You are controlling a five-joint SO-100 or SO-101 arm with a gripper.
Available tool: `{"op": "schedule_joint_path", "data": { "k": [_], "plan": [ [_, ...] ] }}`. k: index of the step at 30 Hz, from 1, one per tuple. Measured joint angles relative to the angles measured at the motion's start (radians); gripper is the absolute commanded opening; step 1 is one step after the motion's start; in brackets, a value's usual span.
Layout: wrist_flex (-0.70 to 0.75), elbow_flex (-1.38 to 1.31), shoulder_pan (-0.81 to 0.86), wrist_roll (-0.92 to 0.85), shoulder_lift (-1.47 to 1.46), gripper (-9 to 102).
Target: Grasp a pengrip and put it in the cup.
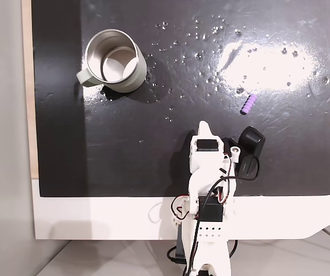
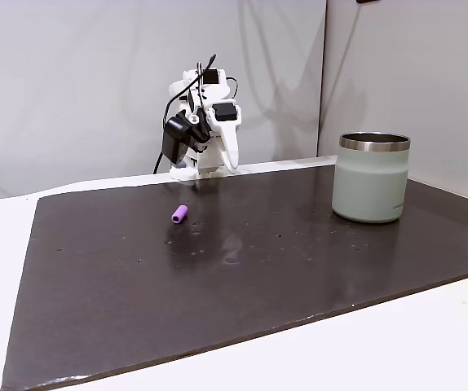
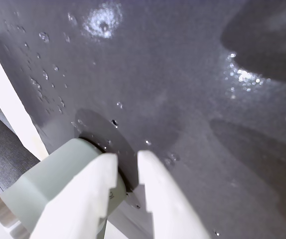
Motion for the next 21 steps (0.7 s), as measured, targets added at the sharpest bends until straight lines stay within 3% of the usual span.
{"op": "schedule_joint_path", "data": {
  "k": [14,21],
  "plan": [
    [0.002,-0.015,0.020,-0.069,-0.002,0],
    [0.077,-0.284,0.038,-0.114,-0.198,0]
  ]
}}
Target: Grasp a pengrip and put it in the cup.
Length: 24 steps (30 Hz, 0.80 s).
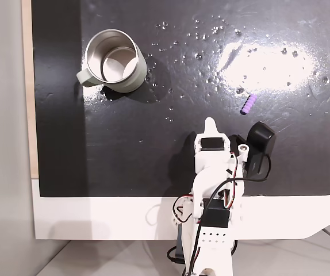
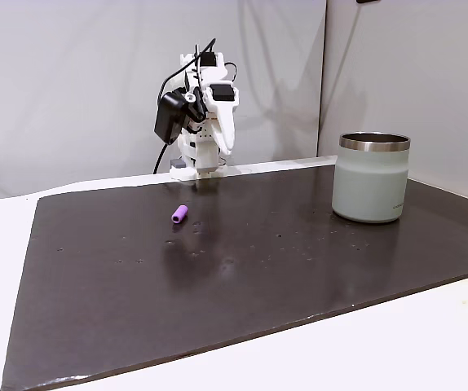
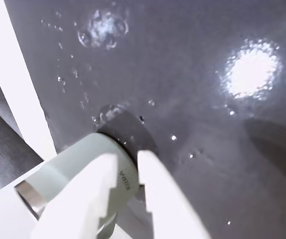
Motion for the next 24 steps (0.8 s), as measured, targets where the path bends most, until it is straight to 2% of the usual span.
{"op": "schedule_joint_path", "data": {
  "k": [7,14,24],
  "plan": [
    [0.126,-0.368,0.003,-0.002,-0.423,1],
    [0.288,-0.701,0.054,-0.077,-0.753,3],
    [0.489,-1.040,0.181,-0.298,-1.101,6]
  ]
}}
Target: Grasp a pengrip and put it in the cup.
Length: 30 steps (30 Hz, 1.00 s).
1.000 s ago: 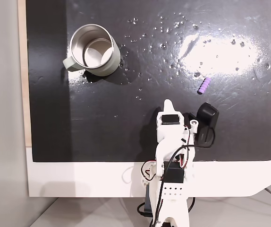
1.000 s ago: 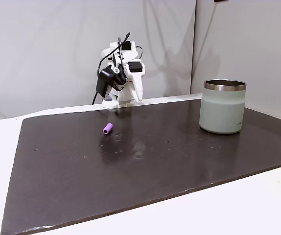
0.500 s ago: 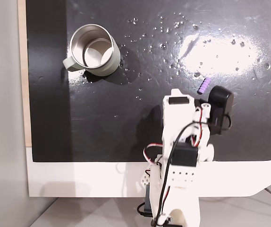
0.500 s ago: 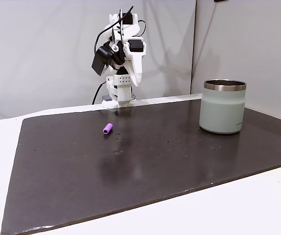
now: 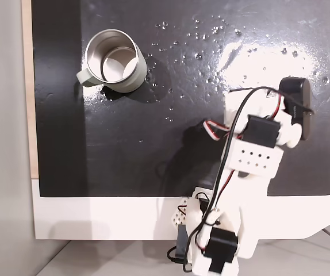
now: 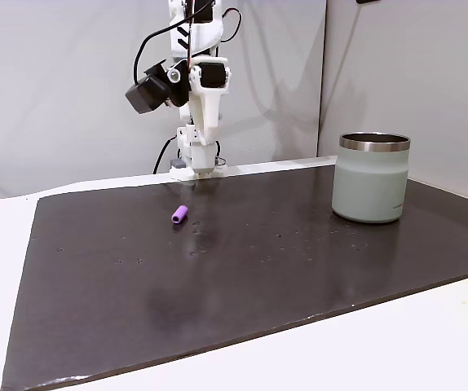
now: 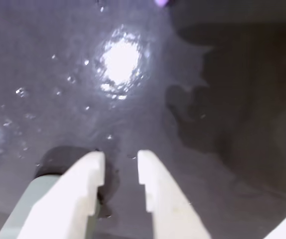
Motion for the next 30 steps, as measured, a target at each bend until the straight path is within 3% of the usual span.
{"op": "schedule_joint_path", "data": {
  "k": [19,30],
  "plan": [
    [0.032,-0.017,0.216,-0.673,-0.095,22],
    [-0.156,0.132,0.285,-0.884,-0.097,24]
  ]
}}
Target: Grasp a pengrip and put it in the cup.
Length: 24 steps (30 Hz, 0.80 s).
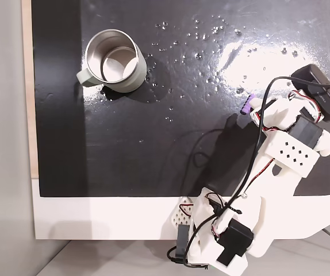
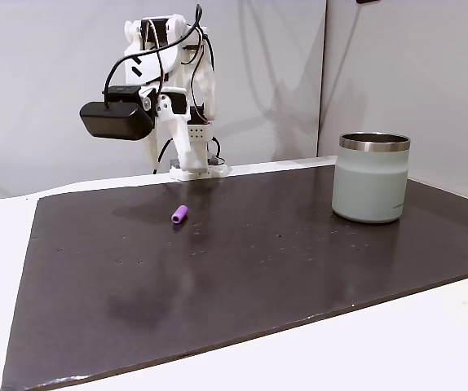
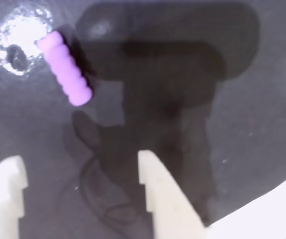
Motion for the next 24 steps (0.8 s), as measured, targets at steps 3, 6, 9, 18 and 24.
{"op": "schedule_joint_path", "data": {
  "k": [3,6,9,18,24],
  "plan": [
    [-0.084,0.060,0.020,-0.035,0.002,24],
    [-0.137,0.057,0.032,-0.046,-0.031,24],
    [-0.155,0.038,0.034,-0.046,-0.103,27],
    [-0.166,-0.051,-0.057,-0.038,-0.253,29],
    [-0.187,-0.043,-0.129,-0.029,-0.256,28]
  ]
}}
